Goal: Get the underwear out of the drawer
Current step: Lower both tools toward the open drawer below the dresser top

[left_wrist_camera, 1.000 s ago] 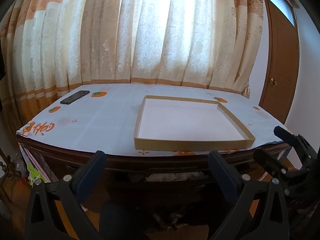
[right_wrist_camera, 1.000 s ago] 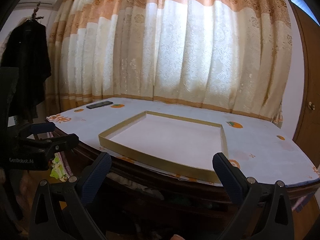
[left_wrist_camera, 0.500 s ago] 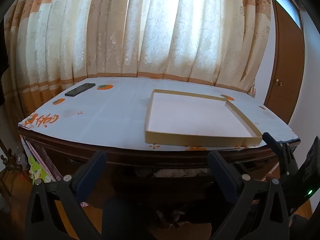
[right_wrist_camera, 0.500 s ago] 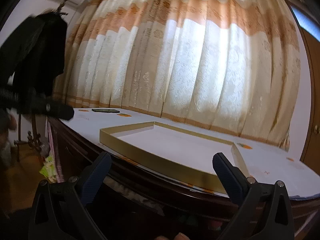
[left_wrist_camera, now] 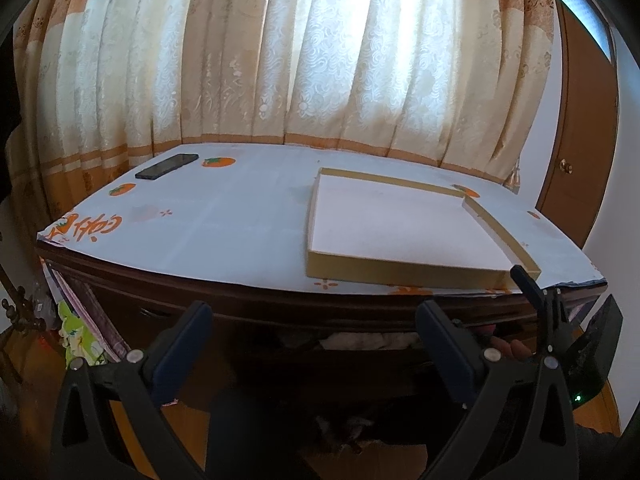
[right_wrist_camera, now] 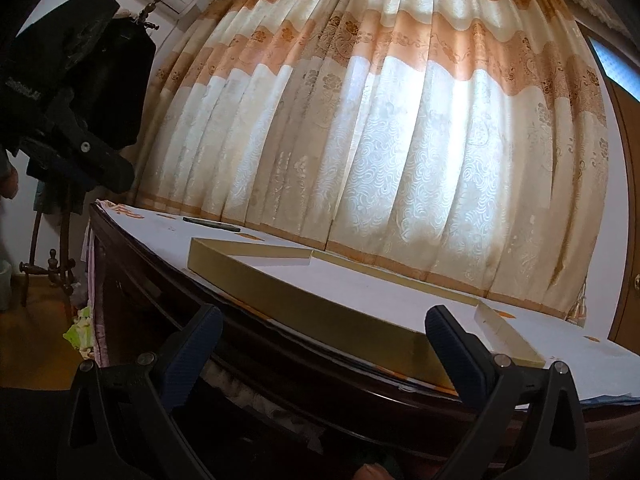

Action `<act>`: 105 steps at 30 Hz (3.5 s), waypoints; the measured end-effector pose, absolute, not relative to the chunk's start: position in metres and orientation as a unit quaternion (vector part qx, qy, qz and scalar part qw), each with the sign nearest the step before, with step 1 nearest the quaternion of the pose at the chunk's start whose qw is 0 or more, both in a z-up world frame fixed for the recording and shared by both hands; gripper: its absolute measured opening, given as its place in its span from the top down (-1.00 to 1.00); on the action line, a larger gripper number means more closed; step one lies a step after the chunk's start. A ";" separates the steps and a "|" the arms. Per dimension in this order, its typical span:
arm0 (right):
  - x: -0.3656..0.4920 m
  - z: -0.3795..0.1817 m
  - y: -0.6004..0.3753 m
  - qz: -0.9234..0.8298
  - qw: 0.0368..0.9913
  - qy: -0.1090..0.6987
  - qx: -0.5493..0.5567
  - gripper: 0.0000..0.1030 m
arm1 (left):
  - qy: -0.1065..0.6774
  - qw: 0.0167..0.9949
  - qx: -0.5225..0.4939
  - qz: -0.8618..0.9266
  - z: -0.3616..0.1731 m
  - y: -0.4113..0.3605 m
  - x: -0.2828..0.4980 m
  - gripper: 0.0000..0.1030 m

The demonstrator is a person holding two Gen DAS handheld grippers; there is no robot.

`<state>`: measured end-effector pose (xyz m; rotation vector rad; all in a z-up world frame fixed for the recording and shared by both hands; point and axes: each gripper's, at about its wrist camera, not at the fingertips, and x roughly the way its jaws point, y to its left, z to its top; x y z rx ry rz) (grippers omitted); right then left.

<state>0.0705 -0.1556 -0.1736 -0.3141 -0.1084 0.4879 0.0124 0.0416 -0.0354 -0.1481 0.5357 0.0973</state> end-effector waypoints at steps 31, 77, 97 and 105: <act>0.089 -0.195 -0.164 0.222 0.949 -0.051 -0.217 -0.99 | 0.268 0.960 -0.066 0.041 -0.033 0.036 0.016 -1.00; 0.075 -0.193 -0.177 0.222 0.953 -0.009 -0.206 -0.99 | 0.278 0.957 -0.072 0.040 -0.037 0.033 0.011 -1.00; 0.056 -0.190 -0.182 0.222 0.955 0.017 -0.195 -0.99 | 0.279 0.957 -0.075 0.039 -0.039 0.034 0.009 -1.00; 0.053 -0.190 -0.185 0.221 0.955 0.032 -0.193 -0.99 | 0.280 0.956 -0.076 0.038 -0.039 0.033 0.009 -1.00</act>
